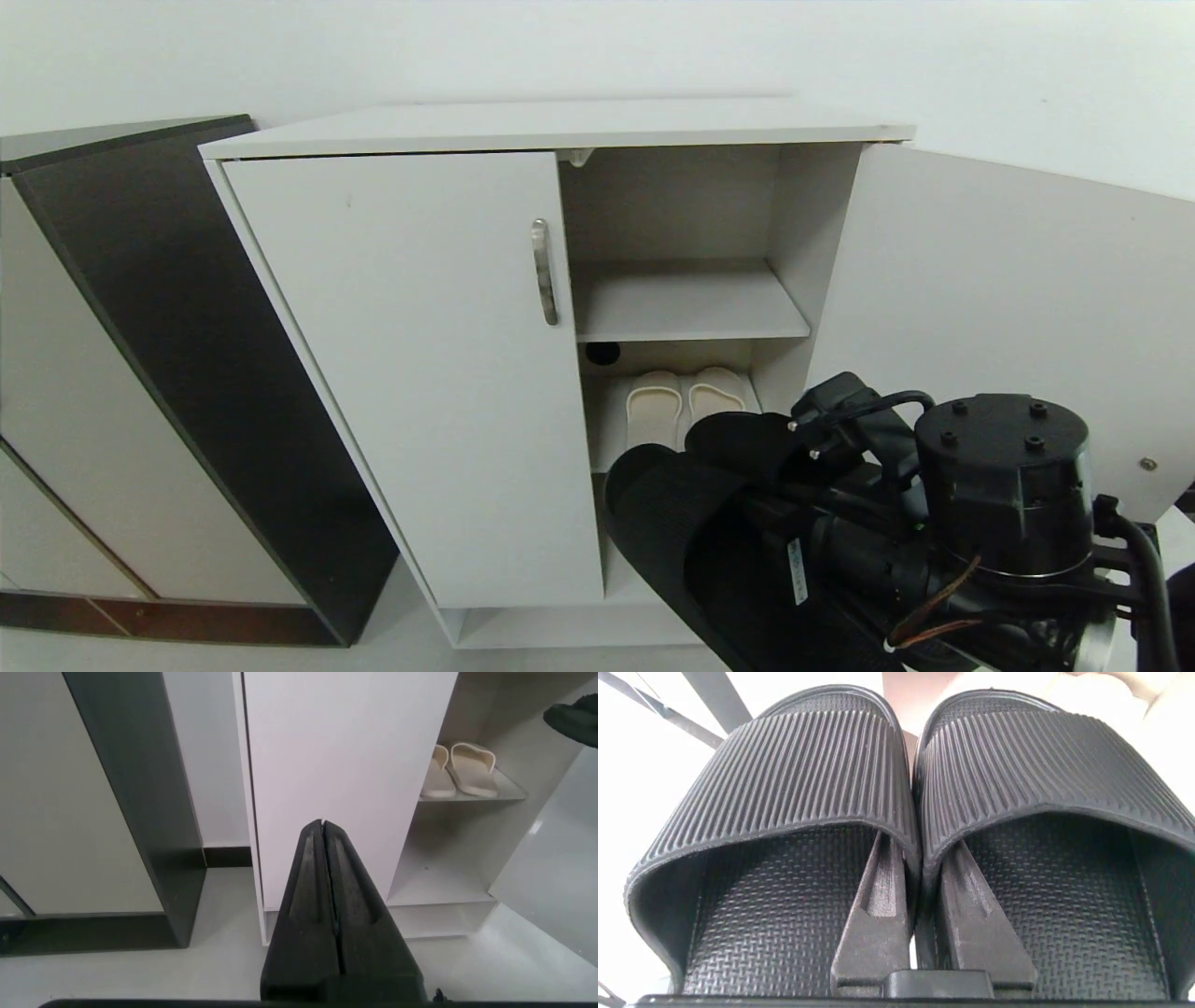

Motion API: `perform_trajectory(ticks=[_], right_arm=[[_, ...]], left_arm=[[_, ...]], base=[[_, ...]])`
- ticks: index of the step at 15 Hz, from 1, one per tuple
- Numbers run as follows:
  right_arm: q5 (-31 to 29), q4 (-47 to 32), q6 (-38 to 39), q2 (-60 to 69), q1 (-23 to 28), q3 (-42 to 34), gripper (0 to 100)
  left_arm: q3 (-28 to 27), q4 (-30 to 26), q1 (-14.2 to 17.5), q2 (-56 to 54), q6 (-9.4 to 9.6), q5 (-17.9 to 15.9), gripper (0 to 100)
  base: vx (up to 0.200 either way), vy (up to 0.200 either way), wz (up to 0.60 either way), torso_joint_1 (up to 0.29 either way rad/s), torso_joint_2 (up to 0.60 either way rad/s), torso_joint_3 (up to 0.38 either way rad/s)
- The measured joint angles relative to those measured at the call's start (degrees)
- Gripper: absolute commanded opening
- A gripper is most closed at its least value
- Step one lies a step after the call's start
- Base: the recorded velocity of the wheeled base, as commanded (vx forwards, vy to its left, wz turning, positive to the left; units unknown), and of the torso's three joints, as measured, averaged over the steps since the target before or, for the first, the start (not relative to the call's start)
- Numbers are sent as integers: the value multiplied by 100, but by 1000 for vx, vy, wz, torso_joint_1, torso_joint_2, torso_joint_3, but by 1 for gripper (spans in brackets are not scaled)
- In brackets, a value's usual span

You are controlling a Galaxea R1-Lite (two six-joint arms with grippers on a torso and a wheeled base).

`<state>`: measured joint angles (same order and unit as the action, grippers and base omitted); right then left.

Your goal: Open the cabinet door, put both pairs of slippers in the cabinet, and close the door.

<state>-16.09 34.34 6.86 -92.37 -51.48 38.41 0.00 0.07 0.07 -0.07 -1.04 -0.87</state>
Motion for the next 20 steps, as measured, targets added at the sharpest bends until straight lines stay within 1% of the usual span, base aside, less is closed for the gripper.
perform_trajectory(ticks=[3,4,5,6,8,10,12,14,15,17,19,20], right_arm=[[-30,0,-35,-5,0,4,0],[-128,-2,-46,-30,-2,48,0],[-422,-21,-44,-83,-20,150,0],[-958,-62,-24,-204,-74,364,0],[-1959,-243,169,-564,-218,1048,0],[-2587,-944,482,-890,-378,1908,0],[-3011,-2148,996,-1089,-466,2834,0],[-3243,-3322,1631,-1212,-496,3719,0],[-3317,-3743,1968,-1276,-500,4072,0],[-3355,-3841,2091,-1389,-491,4356,0],[-3315,-3828,2105,-1452,-417,4430,0],[-3288,-3813,2103,-1482,-372,4450,0]], left_arm=[[0,0,0,0,2,-2,0],[0,0,0,0,0,-2,0],[0,0,0,0,0,-2,0],[0,0,0,0,0,-2,0],[0,0,0,0,6,-2,0],[0,0,-2,0,11,0,0],[0,0,2,0,11,-2,0],[0,0,0,0,11,-2,0],[0,0,0,0,15,-2,0],[0,0,0,0,13,-2,0],[0,0,0,0,17,-2,0],[0,0,-5,0,17,-2,0]], base=[[0,0,0,0,0,0],[0,0,0,0,0,0],[0,0,0,0,0,0],[0,0,0,0,0,0],[0,0,0,0,0,0],[0,0,0,0,0,0],[0,0,0,0,0,0],[0,0,0,0,0,0],[0,0,0,0,0,0],[0,0,0,0,0,0],[0,0,0,0,0,0],[200,0,0,-2,-2,-2]])
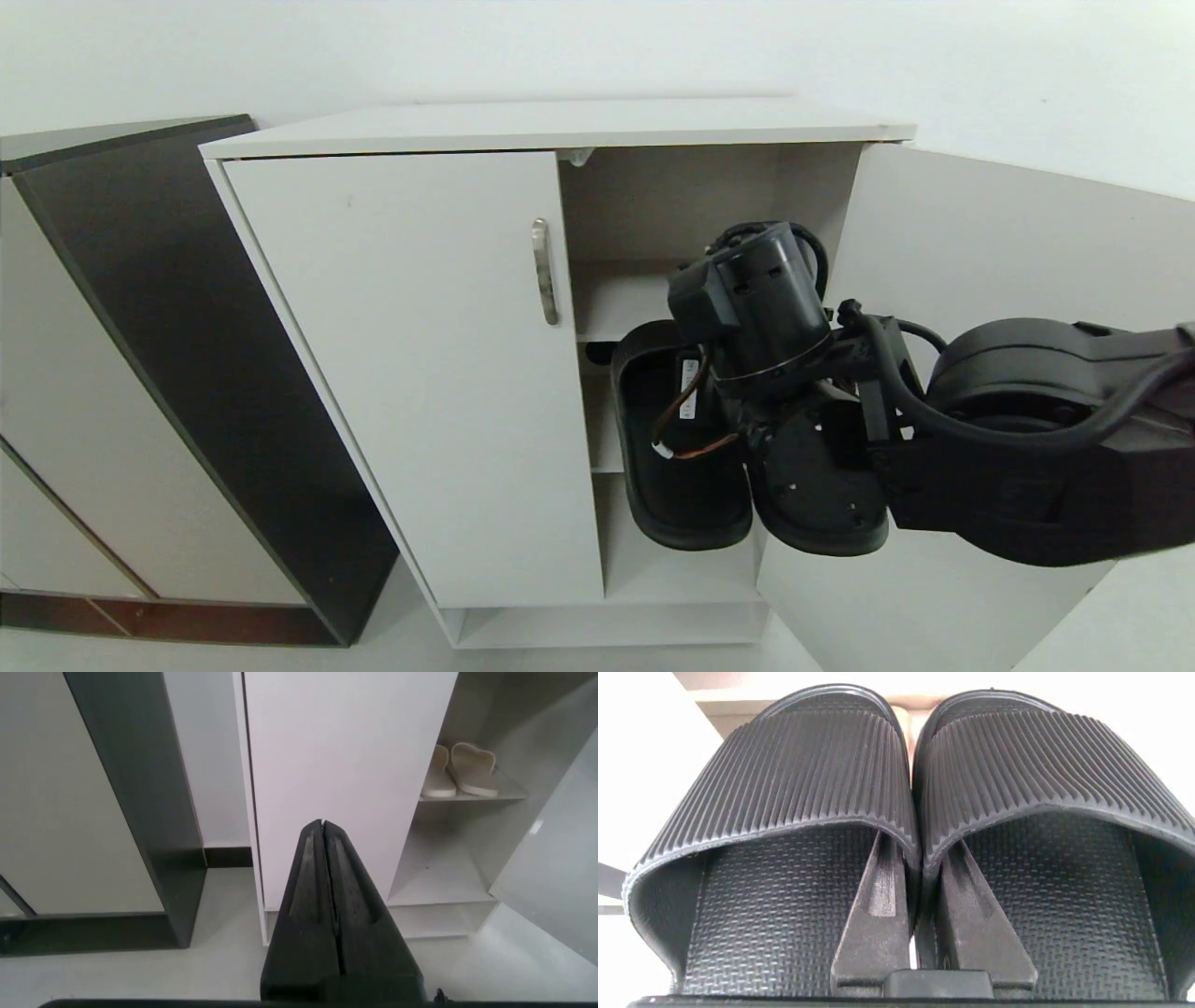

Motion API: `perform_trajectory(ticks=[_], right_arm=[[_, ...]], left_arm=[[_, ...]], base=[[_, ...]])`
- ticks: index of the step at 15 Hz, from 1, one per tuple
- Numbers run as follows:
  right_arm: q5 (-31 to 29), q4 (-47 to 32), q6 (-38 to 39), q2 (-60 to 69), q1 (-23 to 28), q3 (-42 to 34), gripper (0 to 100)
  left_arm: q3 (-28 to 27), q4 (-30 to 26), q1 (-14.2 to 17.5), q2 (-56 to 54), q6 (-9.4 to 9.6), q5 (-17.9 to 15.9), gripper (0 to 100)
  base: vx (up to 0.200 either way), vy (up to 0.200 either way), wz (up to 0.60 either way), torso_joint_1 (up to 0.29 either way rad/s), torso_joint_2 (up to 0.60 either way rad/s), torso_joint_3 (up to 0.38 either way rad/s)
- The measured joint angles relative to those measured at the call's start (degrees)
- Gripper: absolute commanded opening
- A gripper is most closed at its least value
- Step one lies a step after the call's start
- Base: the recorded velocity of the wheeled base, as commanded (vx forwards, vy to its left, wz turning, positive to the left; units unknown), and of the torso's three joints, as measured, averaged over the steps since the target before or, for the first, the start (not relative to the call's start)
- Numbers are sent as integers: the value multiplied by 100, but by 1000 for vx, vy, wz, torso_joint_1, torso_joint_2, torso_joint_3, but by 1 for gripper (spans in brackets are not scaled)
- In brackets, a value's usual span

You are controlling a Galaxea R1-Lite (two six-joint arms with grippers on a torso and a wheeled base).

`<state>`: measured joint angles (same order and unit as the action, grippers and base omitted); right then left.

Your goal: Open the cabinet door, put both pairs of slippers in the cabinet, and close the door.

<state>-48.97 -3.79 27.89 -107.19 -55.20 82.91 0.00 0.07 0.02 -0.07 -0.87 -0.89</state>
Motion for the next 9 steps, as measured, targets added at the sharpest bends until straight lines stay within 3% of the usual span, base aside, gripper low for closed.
perform_trajectory(ticks=[9], right_arm=[[6,111,-250,-162,96,243,0]], left_arm=[[0,0,2,0,27,2,0]], base=[[200,0,0,2,4,0]])
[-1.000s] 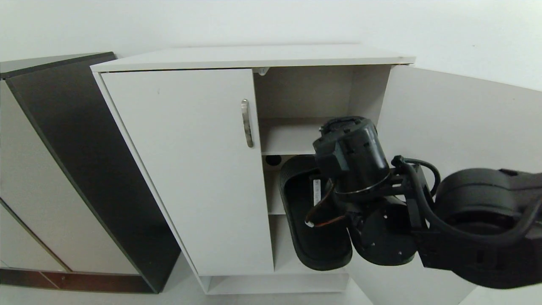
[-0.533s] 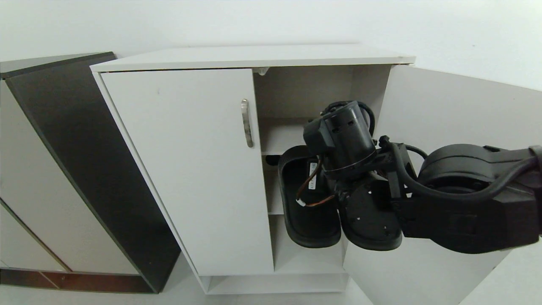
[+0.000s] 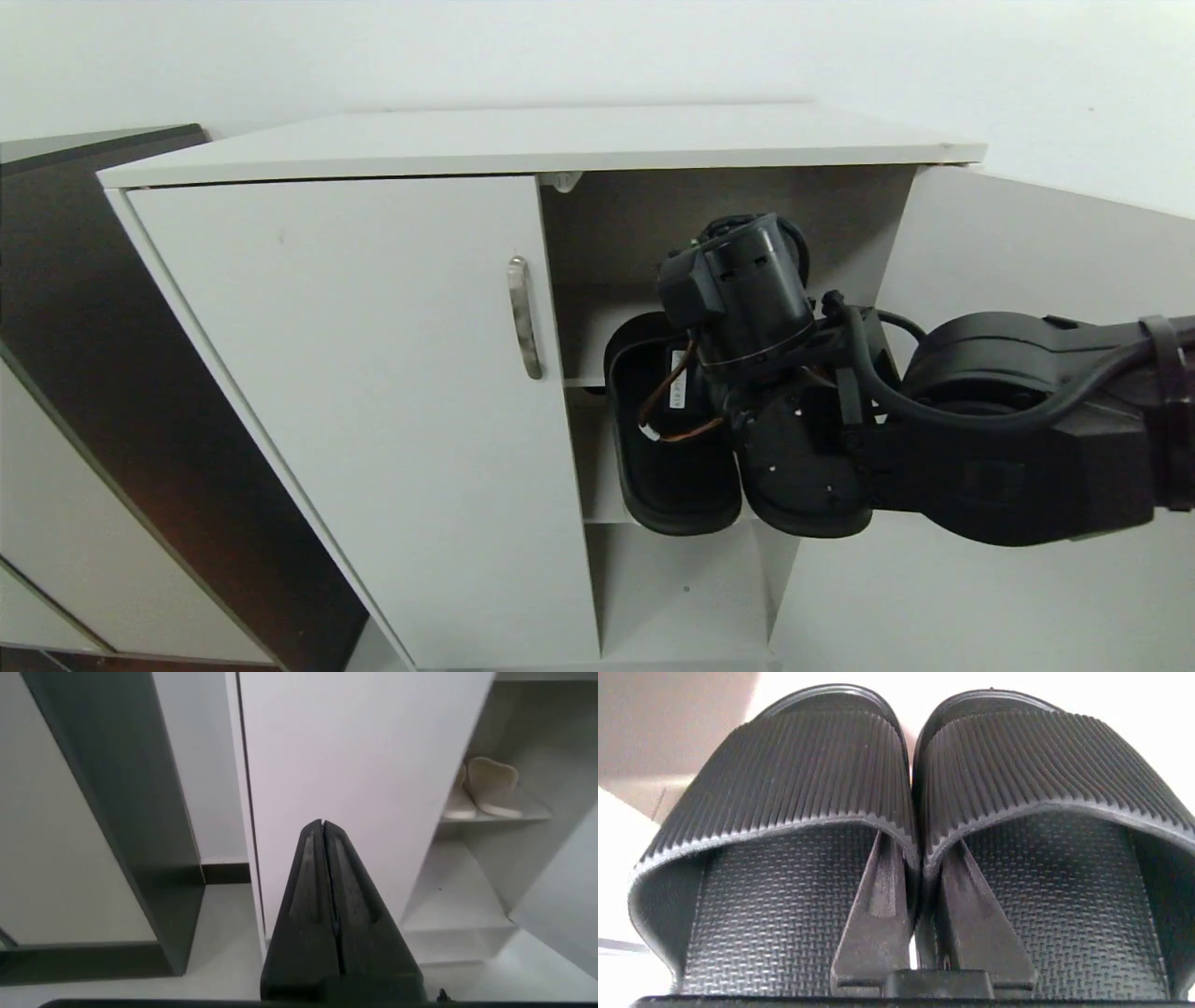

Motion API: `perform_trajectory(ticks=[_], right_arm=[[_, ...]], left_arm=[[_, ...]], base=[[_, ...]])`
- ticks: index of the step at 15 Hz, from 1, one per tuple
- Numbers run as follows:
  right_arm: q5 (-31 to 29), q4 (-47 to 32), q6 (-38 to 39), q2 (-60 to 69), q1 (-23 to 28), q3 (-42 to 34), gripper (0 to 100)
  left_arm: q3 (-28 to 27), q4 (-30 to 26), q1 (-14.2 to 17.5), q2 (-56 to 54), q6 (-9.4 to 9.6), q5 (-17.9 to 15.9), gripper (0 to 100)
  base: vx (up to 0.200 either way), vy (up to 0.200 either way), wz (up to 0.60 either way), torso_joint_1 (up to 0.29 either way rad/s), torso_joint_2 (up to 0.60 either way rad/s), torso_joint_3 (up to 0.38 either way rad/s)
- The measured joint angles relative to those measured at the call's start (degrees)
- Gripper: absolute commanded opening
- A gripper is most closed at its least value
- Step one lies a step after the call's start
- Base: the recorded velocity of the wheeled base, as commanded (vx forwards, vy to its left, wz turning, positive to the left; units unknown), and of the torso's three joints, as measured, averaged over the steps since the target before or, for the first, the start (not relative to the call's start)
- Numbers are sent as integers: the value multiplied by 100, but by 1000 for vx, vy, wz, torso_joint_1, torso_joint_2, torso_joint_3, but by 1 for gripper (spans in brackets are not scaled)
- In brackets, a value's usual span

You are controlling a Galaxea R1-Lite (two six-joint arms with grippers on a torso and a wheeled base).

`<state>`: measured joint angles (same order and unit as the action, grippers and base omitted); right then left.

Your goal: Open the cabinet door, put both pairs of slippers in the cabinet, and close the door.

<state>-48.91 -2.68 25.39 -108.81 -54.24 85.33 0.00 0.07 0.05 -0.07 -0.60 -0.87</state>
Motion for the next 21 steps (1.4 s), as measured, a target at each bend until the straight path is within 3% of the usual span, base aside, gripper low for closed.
perform_trajectory(ticks=[2,11,21], right_arm=[[-20,0,-22,-30,10,-2,0],[-5,394,-88,-306,38,-26,0],[499,503,-668,-1147,779,1390,0]], left_arm=[[0,0,5,0,0,-2,0],[0,0,2,0,-2,-2,0],[0,0,5,0,-6,-2,0]], base=[[200,0,0,0,5,5],[0,0,0,0,0,0],[0,0,0,0,0,0]])
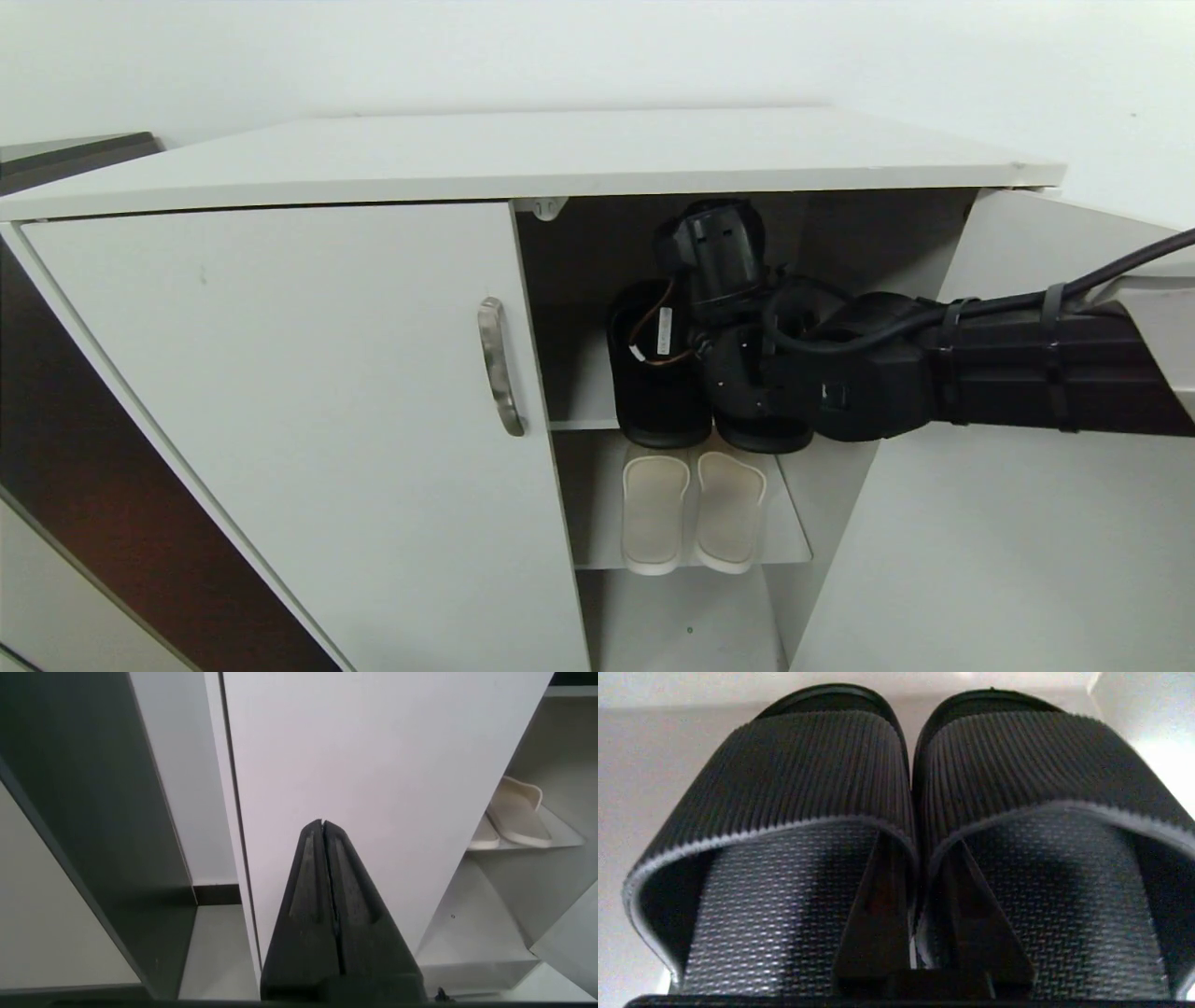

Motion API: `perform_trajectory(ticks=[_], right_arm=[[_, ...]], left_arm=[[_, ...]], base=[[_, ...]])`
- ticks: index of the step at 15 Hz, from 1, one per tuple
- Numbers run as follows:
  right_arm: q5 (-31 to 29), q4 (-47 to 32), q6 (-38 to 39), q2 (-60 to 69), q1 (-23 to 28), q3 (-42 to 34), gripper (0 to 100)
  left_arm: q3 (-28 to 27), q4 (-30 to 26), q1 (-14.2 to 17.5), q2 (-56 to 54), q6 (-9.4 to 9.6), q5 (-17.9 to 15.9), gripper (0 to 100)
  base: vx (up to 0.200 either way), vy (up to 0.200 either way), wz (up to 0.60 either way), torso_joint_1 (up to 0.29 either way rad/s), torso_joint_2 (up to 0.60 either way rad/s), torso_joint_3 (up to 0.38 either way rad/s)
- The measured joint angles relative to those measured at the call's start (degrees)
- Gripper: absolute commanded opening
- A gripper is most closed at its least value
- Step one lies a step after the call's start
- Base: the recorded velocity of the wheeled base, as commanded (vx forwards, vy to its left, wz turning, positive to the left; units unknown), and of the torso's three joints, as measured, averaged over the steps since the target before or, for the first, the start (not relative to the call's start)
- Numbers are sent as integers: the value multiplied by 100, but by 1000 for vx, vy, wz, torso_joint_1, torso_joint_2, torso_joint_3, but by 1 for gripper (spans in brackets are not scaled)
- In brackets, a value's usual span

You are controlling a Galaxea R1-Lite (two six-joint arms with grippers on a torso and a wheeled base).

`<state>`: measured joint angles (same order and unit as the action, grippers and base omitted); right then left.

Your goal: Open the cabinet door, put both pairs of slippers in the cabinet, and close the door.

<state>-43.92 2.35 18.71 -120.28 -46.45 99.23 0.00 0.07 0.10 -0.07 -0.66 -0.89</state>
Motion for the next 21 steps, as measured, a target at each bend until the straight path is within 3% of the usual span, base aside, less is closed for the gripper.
perform_trajectory(ticks=[12,13,21], right_arm=[[128,-279,35,-428,207,463,0],[123,-278,35,-439,207,471,100],[98,-304,20,-343,139,261,100]], left_arm=[[0,0,-2,0,-2,0,0],[0,0,0,0,-2,0,0],[0,0,-7,0,-18,7,0]], base=[[0,0,0,0,0,0],[0,0,0,0,0,0],[0,0,0,0,0,0]])
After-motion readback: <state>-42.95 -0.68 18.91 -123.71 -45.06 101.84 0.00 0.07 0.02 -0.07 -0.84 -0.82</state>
